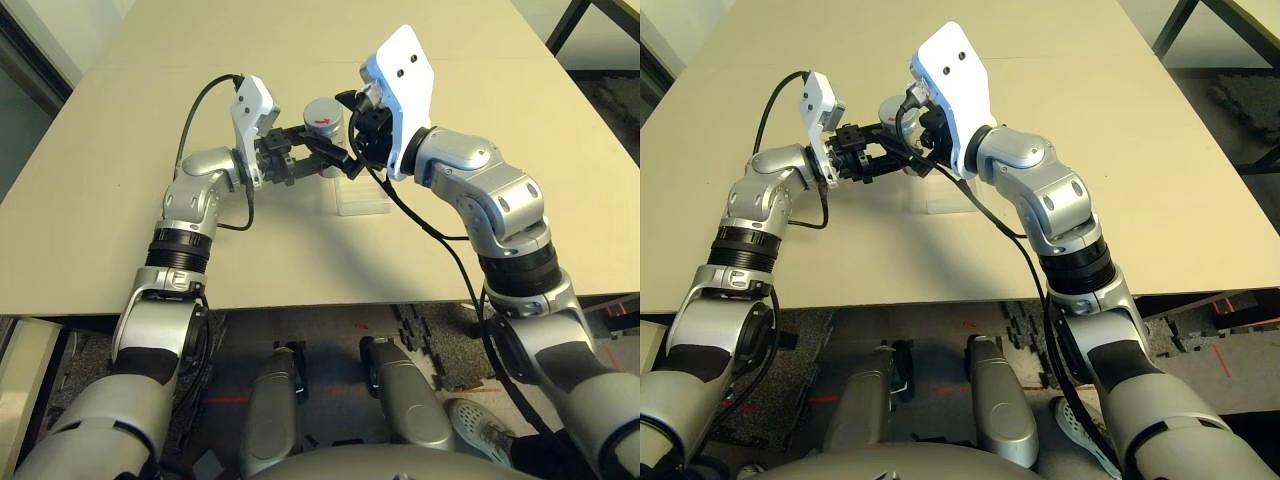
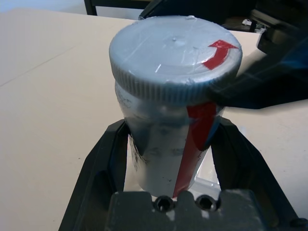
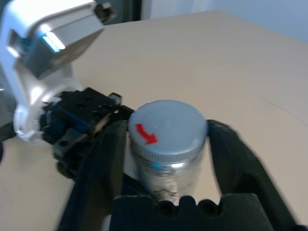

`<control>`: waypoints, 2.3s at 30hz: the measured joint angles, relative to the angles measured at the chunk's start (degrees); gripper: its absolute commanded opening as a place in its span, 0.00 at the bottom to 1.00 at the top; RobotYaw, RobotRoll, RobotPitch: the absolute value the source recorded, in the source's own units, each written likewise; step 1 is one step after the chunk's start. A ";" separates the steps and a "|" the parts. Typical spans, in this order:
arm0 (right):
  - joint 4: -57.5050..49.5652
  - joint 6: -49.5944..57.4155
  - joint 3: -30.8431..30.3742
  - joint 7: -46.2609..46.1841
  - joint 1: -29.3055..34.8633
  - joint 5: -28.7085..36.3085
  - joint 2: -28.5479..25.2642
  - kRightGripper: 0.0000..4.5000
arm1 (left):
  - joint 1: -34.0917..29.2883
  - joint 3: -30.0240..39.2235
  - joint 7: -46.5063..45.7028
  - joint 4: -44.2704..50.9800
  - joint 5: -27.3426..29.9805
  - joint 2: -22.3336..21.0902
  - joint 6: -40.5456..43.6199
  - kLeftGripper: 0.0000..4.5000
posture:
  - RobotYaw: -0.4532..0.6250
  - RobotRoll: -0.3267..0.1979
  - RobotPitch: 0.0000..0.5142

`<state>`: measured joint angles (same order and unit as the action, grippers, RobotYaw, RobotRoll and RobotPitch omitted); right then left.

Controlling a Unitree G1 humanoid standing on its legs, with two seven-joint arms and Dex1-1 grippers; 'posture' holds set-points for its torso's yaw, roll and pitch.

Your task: Pour the medicine from the bottle into the box.

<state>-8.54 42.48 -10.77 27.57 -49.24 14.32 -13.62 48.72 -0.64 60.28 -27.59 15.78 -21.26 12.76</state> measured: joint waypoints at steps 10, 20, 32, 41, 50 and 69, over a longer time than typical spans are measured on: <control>0.61 -0.94 0.77 1.90 -0.02 0.08 -0.17 0.58 | -0.09 -0.05 0.51 1.05 0.07 -0.22 0.81 0.62 | 0.22 0.62 0.36; 12.83 -7.84 4.82 26.99 -7.89 9.24 -10.92 0.58 | -0.26 -1.27 3.16 12.64 3.01 -1.53 9.13 0.62 | 0.27 0.62 0.36; 25.29 -11.23 5.00 42.77 -12.23 12.19 -12.29 0.58 | -2.58 -2.54 3.45 20.69 6.34 -2.51 17.21 0.62 | 0.29 0.62 0.36; 27.78 -12.47 4.89 45.38 -12.98 12.14 -12.32 0.58 | -2.99 -2.69 3.33 21.88 6.59 -2.57 18.27 0.62 | 0.29 0.62 0.38; 11.07 -1.79 6.79 36.07 -8.57 12.86 -15.16 1.00 | -1.93 -5.11 6.08 20.99 6.70 -1.72 14.51 0.62 | 0.26 0.62 0.37; 4.61 1.77 7.42 28.15 -5.87 14.54 -15.71 1.00 | 0.12 -6.15 7.08 17.24 6.58 -1.45 11.92 0.62 | 0.27 0.62 0.37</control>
<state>-3.93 44.25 -3.35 55.72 -55.11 28.86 -29.33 48.84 -6.79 67.36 -10.35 22.36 -22.71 24.68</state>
